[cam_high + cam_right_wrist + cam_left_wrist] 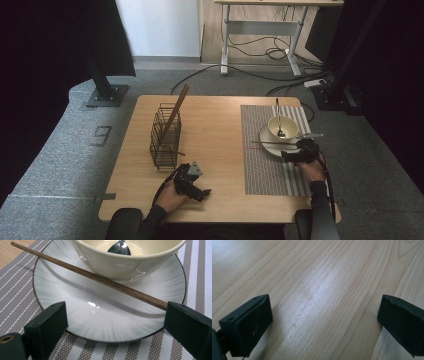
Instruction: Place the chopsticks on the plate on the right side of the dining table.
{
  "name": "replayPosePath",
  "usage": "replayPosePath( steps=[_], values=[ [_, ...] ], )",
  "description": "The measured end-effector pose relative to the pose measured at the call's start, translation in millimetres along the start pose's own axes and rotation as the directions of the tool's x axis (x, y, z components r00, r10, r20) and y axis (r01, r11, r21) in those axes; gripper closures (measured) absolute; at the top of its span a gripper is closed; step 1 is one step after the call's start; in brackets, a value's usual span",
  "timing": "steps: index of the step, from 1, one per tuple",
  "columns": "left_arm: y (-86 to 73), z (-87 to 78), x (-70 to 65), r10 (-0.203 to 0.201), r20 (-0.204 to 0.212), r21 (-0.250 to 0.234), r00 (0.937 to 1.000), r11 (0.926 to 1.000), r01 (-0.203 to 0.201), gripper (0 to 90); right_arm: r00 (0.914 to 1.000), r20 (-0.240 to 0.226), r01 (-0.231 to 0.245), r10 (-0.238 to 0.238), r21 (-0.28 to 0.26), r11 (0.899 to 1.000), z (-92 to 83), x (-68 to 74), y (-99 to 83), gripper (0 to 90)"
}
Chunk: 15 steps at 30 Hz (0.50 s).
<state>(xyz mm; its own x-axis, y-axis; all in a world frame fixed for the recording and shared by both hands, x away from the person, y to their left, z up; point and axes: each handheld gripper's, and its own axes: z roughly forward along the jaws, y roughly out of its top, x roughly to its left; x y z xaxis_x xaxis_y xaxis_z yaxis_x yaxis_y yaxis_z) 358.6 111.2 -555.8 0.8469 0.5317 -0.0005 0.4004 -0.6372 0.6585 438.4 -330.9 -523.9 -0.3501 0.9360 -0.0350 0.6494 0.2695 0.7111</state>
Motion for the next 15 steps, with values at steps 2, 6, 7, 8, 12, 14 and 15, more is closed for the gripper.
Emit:
replayPosePath(
  steps=[2,6,7,8,12,14,15],
  values=[
    [-0.1,-0.1,0.1,0.0,0.001,0.0,1.0,1.0,0.0,0.0,1.0,-0.009,0.002,-0.002,-0.003,1.0,-1.9,2.1,0.2,3.8],
    [-0.1,-0.1,0.0,0.0,0.0,0.0,1.0,1.0,0.0,0.0,0.9995,-0.016,0.028,-0.028,-0.011,1.0,-7.1,9.9,1.2,2.5],
    [-0.2,-0.1,0.0,0.0,0.0,0.0,1.0,1.0,0.0,0.0,0.9993,-0.02,0.03,-0.03,-0.017,0.999,-8.5,11.6,1.2,2.2],
    [-0.2,-0.2,-0.1,0.0,0.0,0.0,1.0,1.0,0.0,0.0,0.999,-0.024,0.036,-0.037,-0.021,0.999,-10.0,13.0,1.2,2.0],
    [-0.2,-0.2,-0.1,0.0,0.0,0.0,1.0,1.0,0.0,0.0,0.9981,-0.027,0.055,-0.056,-0.028,0.998,-17.4,18.6,1.4,0.3],
    [-0.2,-0.2,-0.1,0.0,0.0,0.0,1.0,1.0,0.0,0.0,0.9971,-0.033,0.067,-0.068,-0.031,0.997,-21.0,21.9,1.1,0.0],
    [-0.2,-0.2,-0.1,0.0,0.0,0.0,1.0,1.0,0.0,0.0,0.9968,-0.039,0.069,-0.07,-0.033,0.997,-22.5,23.8,0.9,0.0]
  ],
)
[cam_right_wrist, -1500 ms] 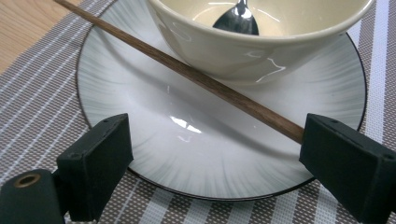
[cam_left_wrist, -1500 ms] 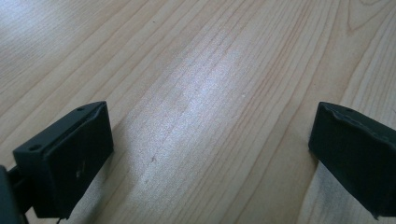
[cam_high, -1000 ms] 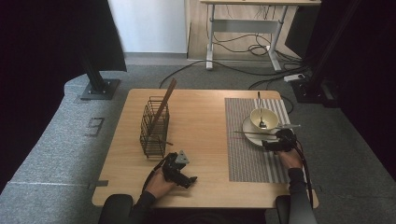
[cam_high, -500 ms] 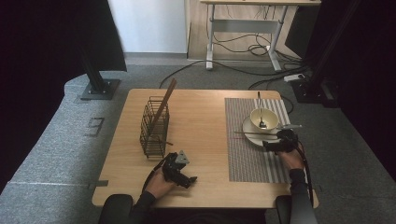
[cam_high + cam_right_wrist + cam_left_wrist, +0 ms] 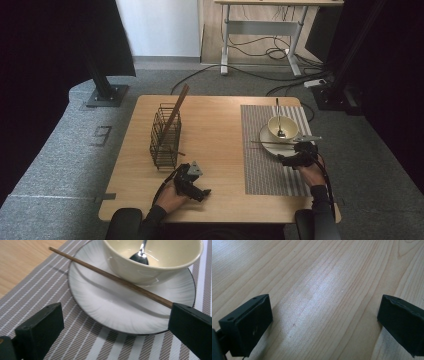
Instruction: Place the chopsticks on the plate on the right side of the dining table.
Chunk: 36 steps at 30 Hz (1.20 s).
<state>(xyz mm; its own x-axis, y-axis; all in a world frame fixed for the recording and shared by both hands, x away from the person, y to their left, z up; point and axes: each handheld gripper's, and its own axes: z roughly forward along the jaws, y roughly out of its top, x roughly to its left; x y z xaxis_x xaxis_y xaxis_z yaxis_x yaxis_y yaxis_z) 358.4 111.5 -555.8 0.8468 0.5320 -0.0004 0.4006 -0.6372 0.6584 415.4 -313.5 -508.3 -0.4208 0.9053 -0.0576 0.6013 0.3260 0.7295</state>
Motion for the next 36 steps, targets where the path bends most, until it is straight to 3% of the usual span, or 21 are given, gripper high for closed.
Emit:
replayPosePath(
  steps=[4,11,17,28,36],
  values=[
    [0.0,0.0,0.0,0.0,0.0,0.0,1.0,1.0,0.0,0.0,0.9997,-0.016,0.02,-0.02,-0.002,1.0,-5.7,7.6,-1.6,0.0],
    [0.0,0.0,0.0,0.0,0.0,0.0,1.0,1.0,0.0,0.0,0.9976,-0.067,0.015,-0.017,-0.037,0.999,-19.4,17.3,-10.0,0.0],
    [0.0,0.0,0.1,0.001,0.0,0.0,1.0,1.0,-0.001,0.0,0.9935,-0.096,0.056,-0.062,-0.058,0.997,-31.1,31.7,-10.9,0.0],
    [-0.1,0.0,0.0,0.0,0.0,0.0,1.0,1.0,0.0,0.0,0.9752,-0.18,0.116,-0.129,-0.081,0.99,-40.3,63.5,-5.1,0.0],
    [-0.1,0.0,0.0,0.0,0.0,0.0,1.0,1.0,0.0,0.0,0.9527,-0.227,0.183,-0.202,-0.103,0.978,-40.9,82.5,6.6,0.0]
  ],
)
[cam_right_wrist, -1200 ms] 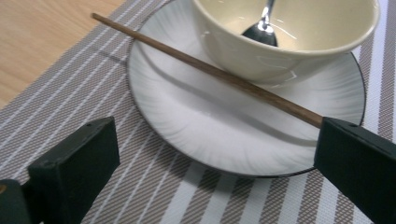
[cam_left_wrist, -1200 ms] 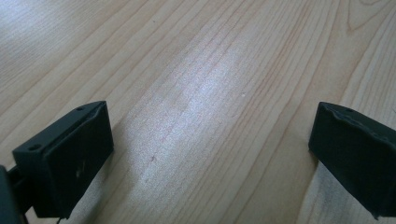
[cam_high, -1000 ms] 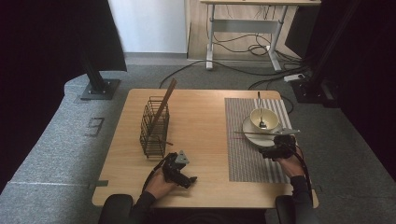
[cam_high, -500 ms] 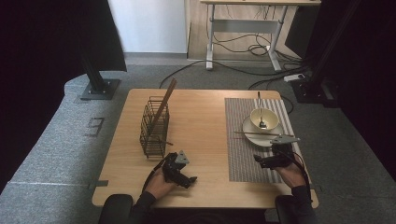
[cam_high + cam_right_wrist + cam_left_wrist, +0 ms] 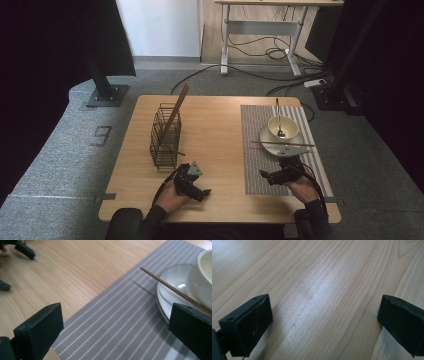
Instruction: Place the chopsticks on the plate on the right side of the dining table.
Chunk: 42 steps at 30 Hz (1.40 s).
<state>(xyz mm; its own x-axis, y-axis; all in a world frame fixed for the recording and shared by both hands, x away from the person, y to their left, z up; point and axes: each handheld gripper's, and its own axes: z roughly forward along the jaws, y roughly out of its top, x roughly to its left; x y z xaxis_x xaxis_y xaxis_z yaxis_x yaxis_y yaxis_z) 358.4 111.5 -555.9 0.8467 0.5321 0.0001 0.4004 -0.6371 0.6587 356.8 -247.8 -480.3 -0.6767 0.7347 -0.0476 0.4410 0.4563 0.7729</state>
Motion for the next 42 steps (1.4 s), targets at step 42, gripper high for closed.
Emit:
replayPosePath(
  steps=[42],
  values=[
    [-1.1,-0.9,-1.3,0.0,0.0,-0.002,1.0,1.0,0.0,0.0,0.9709,-0.229,0.076,-0.071,0.016,0.997,56.3,51.6,92.9,2.1]
  ],
)
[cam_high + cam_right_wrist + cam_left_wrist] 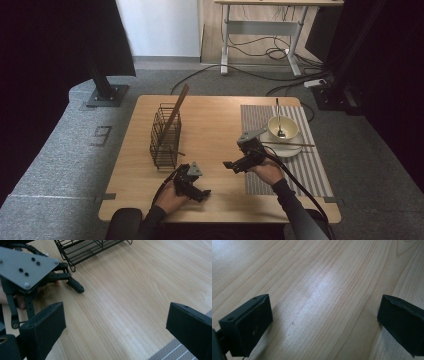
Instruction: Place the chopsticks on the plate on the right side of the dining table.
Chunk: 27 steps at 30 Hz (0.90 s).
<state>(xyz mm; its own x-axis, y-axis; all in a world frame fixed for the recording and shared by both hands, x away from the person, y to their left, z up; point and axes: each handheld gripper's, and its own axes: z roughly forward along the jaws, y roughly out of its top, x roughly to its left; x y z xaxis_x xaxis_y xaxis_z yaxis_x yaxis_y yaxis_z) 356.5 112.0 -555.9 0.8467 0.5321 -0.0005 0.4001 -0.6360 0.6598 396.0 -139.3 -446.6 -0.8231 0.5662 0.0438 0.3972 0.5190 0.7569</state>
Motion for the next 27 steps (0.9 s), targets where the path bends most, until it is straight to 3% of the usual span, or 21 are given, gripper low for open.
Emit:
replayPosePath(
  steps=[5,15,27],
  values=[
    [0.0,0.0,0.0,0.0,0.001,0.0,1.0,1.0,0.0,0.0,0.9999,0.011,-0.001,0.001,-0.019,1.0,2.4,4.5,10.5,2.5],
    [-0.1,-0.1,-0.1,0.001,0.003,0.002,1.0,1.0,-0.001,0.0,0.9994,-0.028,0.018,-0.019,-0.044,0.999,10.0,18.5,36.1,1.3],
    [-0.1,-0.1,-0.2,-0.001,0.003,0.0,1.0,1.0,0.001,0.0,0.9921,-0.091,0.083,-0.086,-0.044,0.996,27.0,42.6,63.5,1.3]
  ],
)
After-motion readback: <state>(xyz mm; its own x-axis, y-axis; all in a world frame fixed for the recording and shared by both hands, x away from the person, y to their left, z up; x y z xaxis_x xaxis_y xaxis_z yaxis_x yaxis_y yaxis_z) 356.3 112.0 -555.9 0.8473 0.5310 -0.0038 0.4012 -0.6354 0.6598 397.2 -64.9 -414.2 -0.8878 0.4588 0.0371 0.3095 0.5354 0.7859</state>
